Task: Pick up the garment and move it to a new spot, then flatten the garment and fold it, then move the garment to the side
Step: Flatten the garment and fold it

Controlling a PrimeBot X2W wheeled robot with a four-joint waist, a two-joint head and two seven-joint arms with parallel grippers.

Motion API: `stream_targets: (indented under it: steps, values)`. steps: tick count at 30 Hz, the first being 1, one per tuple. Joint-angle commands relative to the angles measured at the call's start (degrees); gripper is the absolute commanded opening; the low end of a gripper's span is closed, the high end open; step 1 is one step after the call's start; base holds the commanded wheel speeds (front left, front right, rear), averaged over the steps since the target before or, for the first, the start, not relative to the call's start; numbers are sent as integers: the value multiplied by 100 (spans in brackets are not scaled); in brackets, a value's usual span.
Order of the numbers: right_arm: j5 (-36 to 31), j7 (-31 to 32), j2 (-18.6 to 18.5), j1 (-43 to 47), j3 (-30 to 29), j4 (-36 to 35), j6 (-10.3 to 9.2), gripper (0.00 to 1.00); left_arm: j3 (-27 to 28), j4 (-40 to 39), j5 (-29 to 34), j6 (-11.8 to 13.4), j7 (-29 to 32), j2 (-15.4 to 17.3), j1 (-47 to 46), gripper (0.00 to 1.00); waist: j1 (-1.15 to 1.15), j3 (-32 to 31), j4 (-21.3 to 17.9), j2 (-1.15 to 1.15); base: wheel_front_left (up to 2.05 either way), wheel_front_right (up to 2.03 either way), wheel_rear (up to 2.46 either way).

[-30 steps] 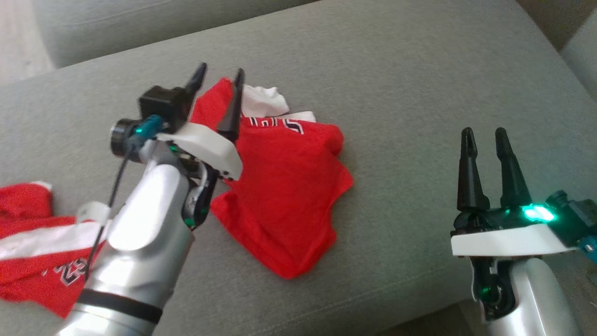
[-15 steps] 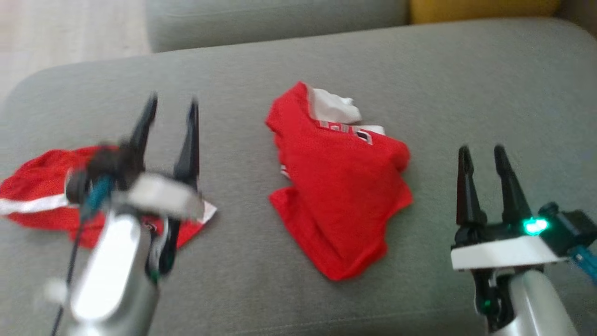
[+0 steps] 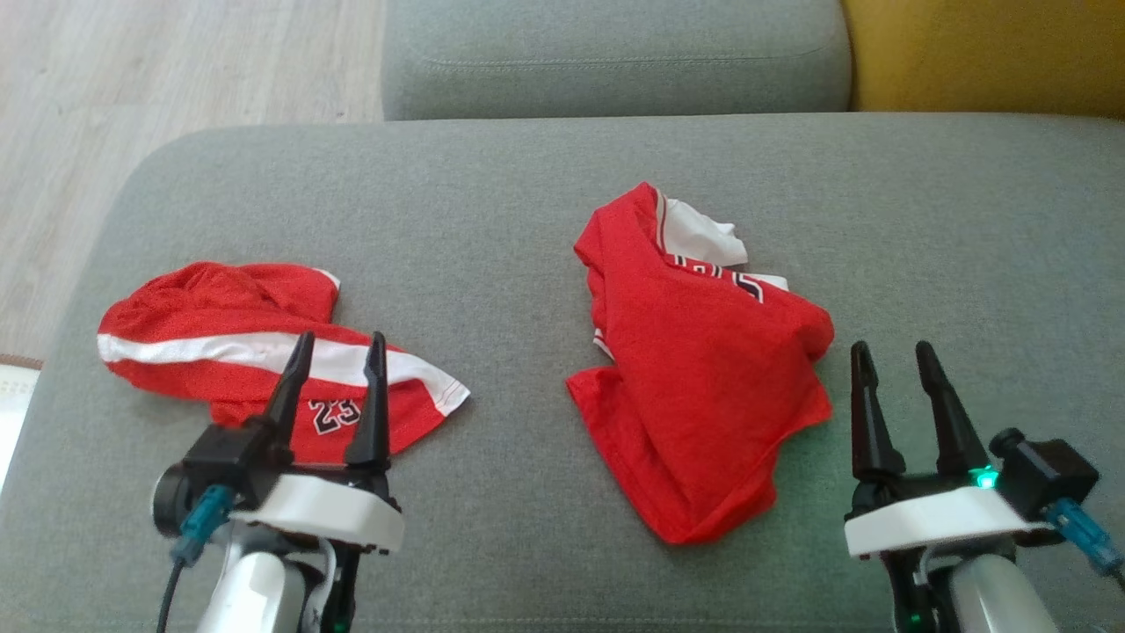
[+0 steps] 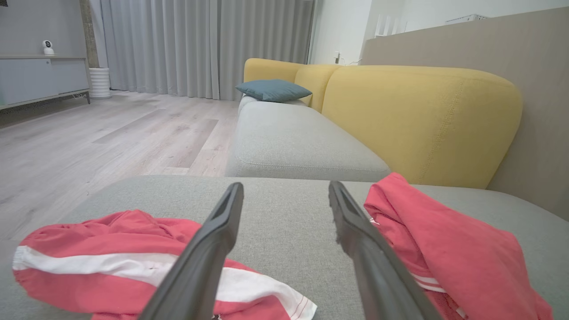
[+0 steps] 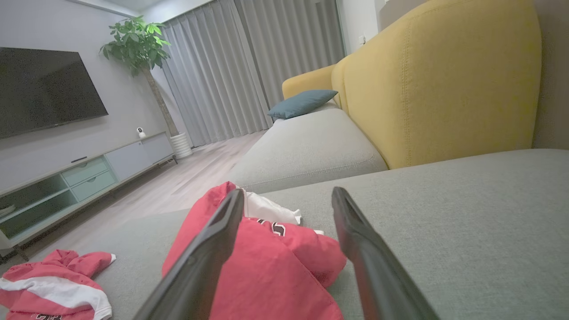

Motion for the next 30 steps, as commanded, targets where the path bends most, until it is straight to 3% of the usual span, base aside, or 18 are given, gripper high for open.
stream_targets:
  steps: [1, 6, 13, 25, 26, 27, 30]
  values:
    - [-38, -54, -32, -198, 163, -138, -4, 100, 215, -197, 42, -37, -29, -2, -264, 100, 0, 11, 13, 0, 0, 0, 0]
    - [-45, 41, -32, -316, 94, 325, -4, 100, 292, -176, 137, -184, -29, -122, -280, 100, 0, 101, 71, 0, 0, 0, 0]
    - [184, 527, -32, -818, 42, 1615, -4, 100, 324, -72, 249, -389, -29, -237, -359, 100, 0, 342, 180, 0, 0, 0, 0]
    - [755, 442, -32, -1745, 288, 3398, -4, 100, 414, -11, 371, -534, -29, -303, -531, 100, 0, 673, 312, 0, 0, 0, 0]
    - [843, 451, -32, -1806, 347, 3519, -4, 82, 438, -11, 380, -538, -29, -304, -544, 100, 0, 680, 318, 0, 0, 0, 0]
    - [934, 443, -32, -1859, 414, 3620, -4, 0, 465, -12, 385, -543, -29, -306, -554, 100, 0, 680, 321, 0, 0, 0, 0]
    - [1085, 281, -32, -1991, 505, 3846, -4, 0, 544, -3, 394, -559, -29, -310, -555, 100, 0, 657, 307, 0, 0, 0, 0]
